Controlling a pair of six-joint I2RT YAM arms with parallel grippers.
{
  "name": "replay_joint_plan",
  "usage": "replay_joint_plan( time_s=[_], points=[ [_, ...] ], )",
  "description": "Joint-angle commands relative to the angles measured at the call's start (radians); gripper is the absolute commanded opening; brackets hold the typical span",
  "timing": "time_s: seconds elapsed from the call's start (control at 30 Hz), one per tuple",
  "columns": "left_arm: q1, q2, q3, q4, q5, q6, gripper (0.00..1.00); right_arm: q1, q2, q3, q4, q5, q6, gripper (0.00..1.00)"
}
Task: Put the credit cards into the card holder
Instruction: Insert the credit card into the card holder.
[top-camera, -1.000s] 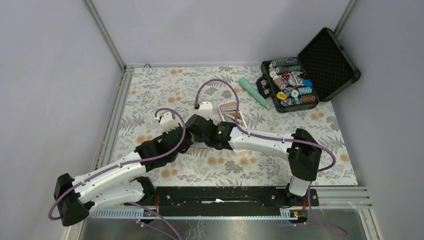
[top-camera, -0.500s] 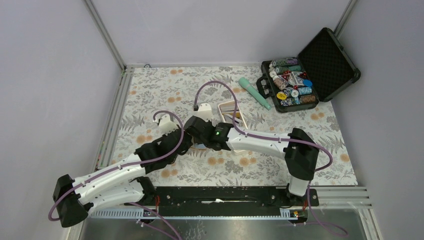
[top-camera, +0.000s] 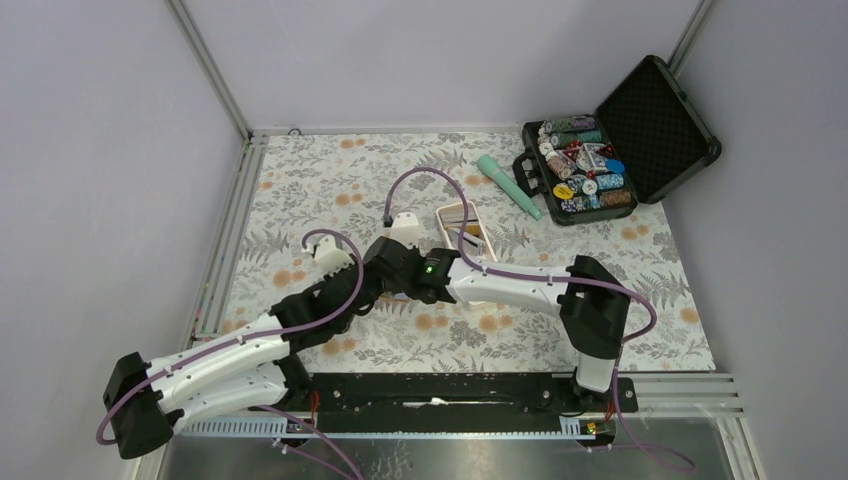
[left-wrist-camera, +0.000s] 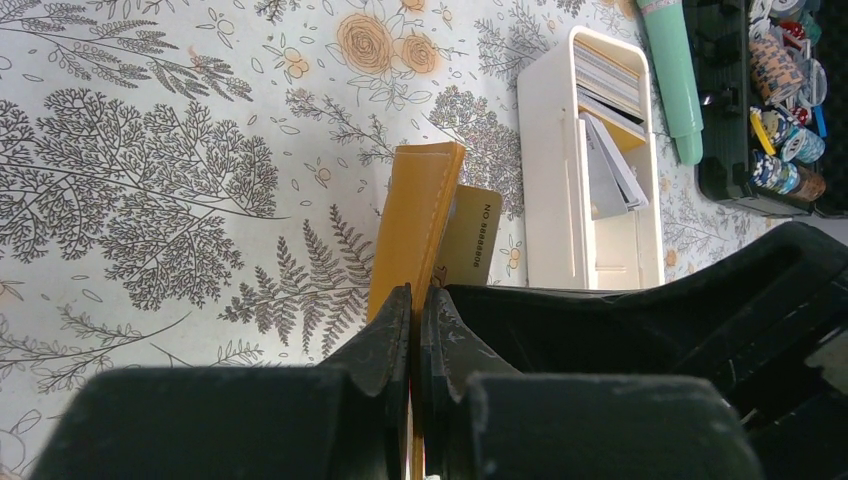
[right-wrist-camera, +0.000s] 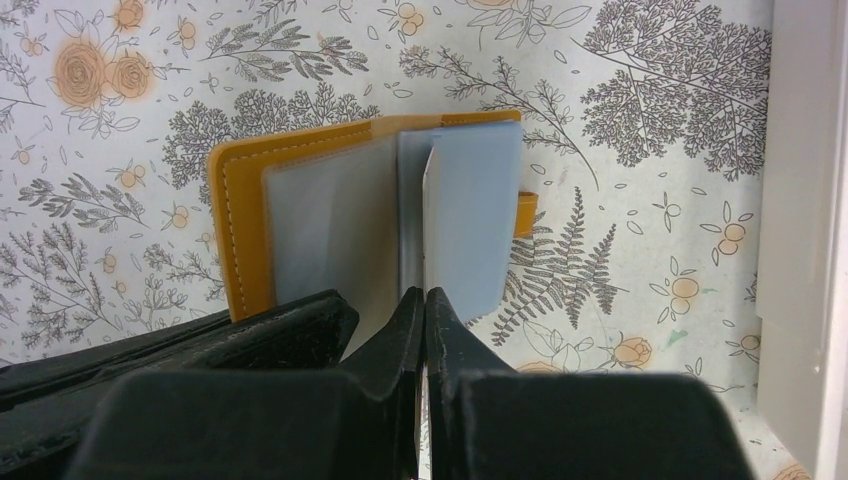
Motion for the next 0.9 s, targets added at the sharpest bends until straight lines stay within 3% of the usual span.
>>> replay_joint_plan(
  time_s=[0.0, 0.6, 0.87],
  points=[
    [-0.003, -0.018, -0.016, 0.129, -0.03, -0.034, 0.0, 0.013, 0.031, 0.048, -0.02, -0.026, 0.029, 0.0],
    [-0.002, -0.051, -0.103, 0.203, 0.032, -0.075, 0.0, 0.012, 0.112, 0.09, -0.019, 0.012, 0.007, 0.0],
    [0.073, -0.074, -0.233, 0.297, 0.153, -0.124, 0.0, 0.012, 0.13, 0.087, -0.019, 0.027, -0.032, 0.0]
  ],
)
